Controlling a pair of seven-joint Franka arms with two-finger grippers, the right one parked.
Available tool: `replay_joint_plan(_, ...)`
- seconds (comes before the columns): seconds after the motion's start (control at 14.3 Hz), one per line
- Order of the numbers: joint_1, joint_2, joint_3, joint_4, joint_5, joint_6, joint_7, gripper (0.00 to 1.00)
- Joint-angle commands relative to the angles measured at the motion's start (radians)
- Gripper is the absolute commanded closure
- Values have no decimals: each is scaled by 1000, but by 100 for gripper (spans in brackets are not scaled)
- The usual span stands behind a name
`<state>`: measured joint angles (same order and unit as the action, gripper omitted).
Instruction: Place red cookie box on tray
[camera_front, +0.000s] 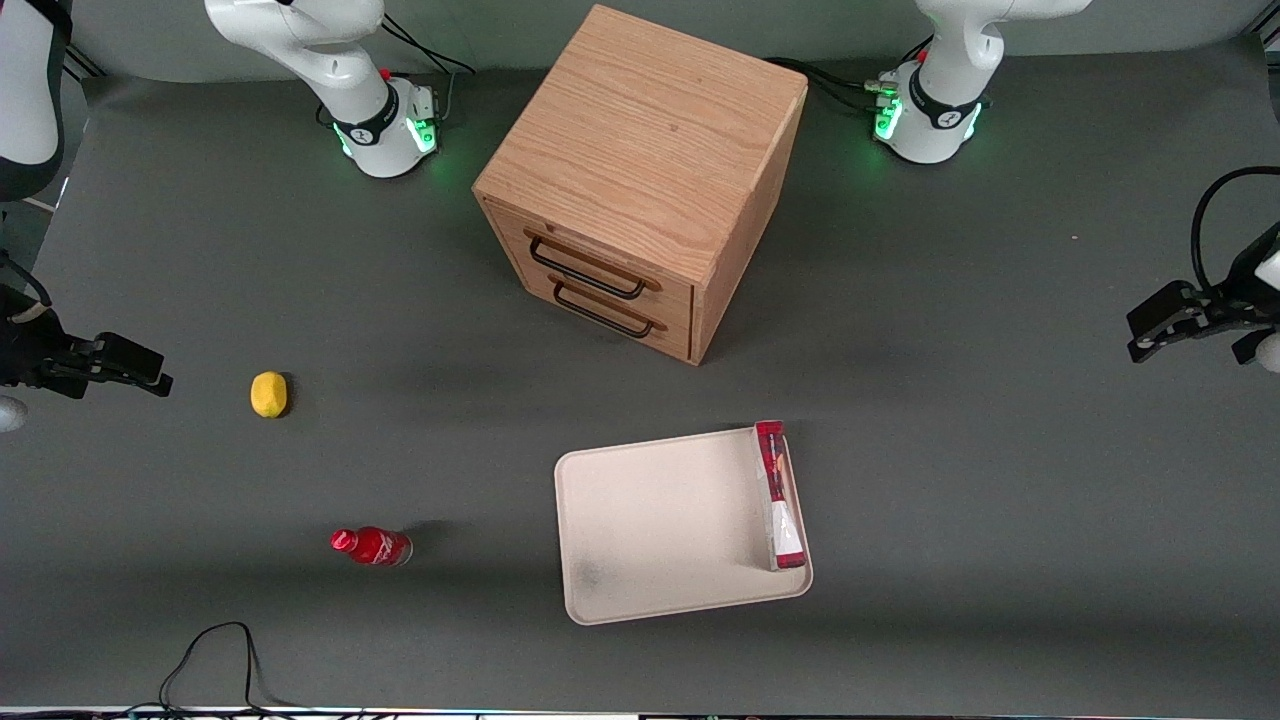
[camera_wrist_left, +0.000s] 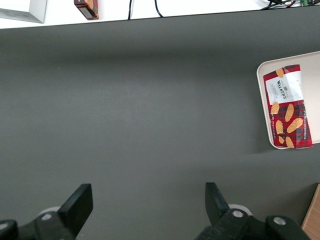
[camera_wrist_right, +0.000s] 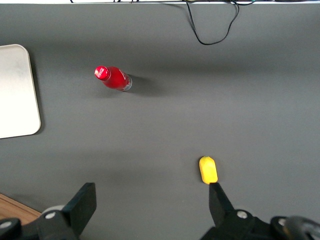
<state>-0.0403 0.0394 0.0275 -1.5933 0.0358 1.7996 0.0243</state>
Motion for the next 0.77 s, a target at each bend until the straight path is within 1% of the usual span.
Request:
replay_joint_plan(0.0,-4,-104,-9,-137,-8,49,-23,0)
replay_joint_plan(0.42,-16,-154,-14,-108,-11,-55,-89,0)
replay_joint_plan(0.56,-18,-150,-12,-83,-11,-81,-127,0)
replay_joint_plan(0.7,-24,-118,-12,-24,-14,-141,-152,0)
